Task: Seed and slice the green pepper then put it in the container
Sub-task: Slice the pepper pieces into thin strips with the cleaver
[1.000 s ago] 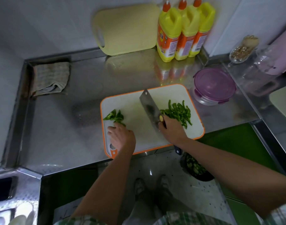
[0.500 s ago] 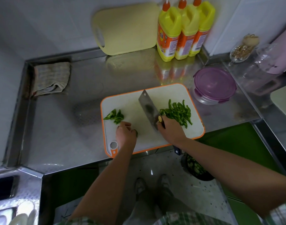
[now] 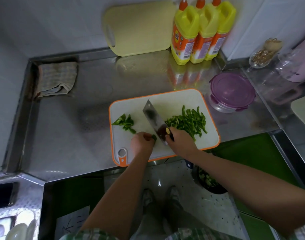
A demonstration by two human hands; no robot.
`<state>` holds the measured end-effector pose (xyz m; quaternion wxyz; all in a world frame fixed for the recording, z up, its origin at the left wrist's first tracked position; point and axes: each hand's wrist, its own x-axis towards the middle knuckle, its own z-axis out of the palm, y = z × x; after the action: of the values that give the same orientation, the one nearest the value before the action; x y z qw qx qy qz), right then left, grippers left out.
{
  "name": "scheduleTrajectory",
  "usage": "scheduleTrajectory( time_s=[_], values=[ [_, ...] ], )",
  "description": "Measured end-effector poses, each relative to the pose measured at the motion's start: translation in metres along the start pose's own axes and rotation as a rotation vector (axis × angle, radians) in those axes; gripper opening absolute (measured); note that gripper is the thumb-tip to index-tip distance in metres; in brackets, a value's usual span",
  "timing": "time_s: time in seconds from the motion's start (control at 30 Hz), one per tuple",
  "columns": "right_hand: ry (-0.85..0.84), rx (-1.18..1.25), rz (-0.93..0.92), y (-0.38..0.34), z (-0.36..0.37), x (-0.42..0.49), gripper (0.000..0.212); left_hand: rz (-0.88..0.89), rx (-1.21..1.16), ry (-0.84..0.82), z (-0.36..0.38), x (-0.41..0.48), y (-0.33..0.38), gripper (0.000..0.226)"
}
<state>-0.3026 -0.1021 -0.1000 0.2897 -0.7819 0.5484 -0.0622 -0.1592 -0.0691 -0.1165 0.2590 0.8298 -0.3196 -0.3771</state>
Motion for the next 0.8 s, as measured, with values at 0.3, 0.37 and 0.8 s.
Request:
scheduleTrajectory(
  time_s=[0.3, 0.37, 0.8],
  values=[
    [-0.029, -0.114, -0.028, -0.013, 0.007, -0.004, 0.021, 0.009, 0.011, 0.09, 0.009, 0.006, -0.004, 0.004],
    [-0.028, -0.125, -0.031, -0.014, 0.007, -0.004, 0.021, 0.012, 0.006, 0.085, 0.009, 0.008, -0.004, 0.011],
    [-0.025, -0.1, -0.001, -0.021, 0.022, -0.006, 0.018, 0.062, 0.04, 0.069, 0.009, 0.009, -0.003, 0.013]
  ],
)
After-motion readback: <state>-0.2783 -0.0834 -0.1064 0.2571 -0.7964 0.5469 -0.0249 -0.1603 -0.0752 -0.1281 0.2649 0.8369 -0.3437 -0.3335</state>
